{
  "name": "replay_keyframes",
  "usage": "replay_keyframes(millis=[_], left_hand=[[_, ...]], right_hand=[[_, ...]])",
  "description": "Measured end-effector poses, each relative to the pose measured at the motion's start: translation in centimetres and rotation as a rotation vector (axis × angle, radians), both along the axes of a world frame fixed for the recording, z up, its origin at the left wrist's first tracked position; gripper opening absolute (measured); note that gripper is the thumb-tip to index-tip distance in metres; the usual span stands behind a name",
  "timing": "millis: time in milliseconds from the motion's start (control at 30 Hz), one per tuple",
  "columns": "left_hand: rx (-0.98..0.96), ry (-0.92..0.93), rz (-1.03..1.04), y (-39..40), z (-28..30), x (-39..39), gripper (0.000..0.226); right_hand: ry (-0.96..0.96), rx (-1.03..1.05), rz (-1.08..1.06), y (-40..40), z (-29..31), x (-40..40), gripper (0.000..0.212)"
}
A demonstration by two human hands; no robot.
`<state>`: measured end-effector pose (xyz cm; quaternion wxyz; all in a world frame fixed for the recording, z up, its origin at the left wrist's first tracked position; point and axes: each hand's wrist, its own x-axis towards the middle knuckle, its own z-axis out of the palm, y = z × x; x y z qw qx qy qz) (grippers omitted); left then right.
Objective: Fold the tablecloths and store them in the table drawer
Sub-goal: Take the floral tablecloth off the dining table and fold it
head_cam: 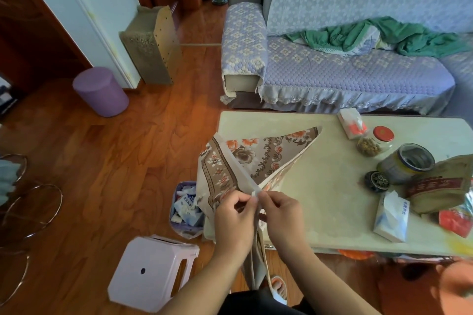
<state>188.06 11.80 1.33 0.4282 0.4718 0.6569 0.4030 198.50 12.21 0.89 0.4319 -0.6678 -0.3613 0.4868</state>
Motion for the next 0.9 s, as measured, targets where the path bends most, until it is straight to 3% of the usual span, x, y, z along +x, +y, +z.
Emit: replay_keyframes(millis=[100, 267, 467, 567, 667, 767, 900], left_hand=[[0.045, 0.065, -0.029, 0.0, -0.1, 0.3, 0.017], [0.066, 0.080, -0.113, -0.4, -0.4, 0.2, 0.014], [-0.024, 0.021, -0.018, -0.2, 0.1, 0.2, 0.013], [-0.042, 0.003, -0.005, 0.0, 0.2, 0.0, 0.004], [-0.090, -0.030, 0.002, 0.2, 0.3, -0.3, 0.015], [-0.191, -0.186, 0.043, 0.5, 0.1, -0.3, 0.020], [-0.340, -0.581, 0.149, 1.0, -0.6, -0.6, 0.018]], right_hand=[[-0.083, -0.005, 0.031, -0.1, -0.3, -0.1, 0.020], [-0.001, -0.028, 0.020, -0.1, -0.2, 0.2, 0.027], [0.160, -0.018, 0.074, -0.7, 1.0, 0.0, 0.064], [0.226, -0.034, 0.072, -0.7, 1.4, 0.2, 0.057], [0.139, -0.024, 0.121, -0.5, 1.0, 0.3, 0.038], [0.026, 0.000, 0.143, -0.4, 0.3, 0.3, 0.011], [0.045, -0.018, 0.175, -0.2, -0.3, 0.6, 0.013]])
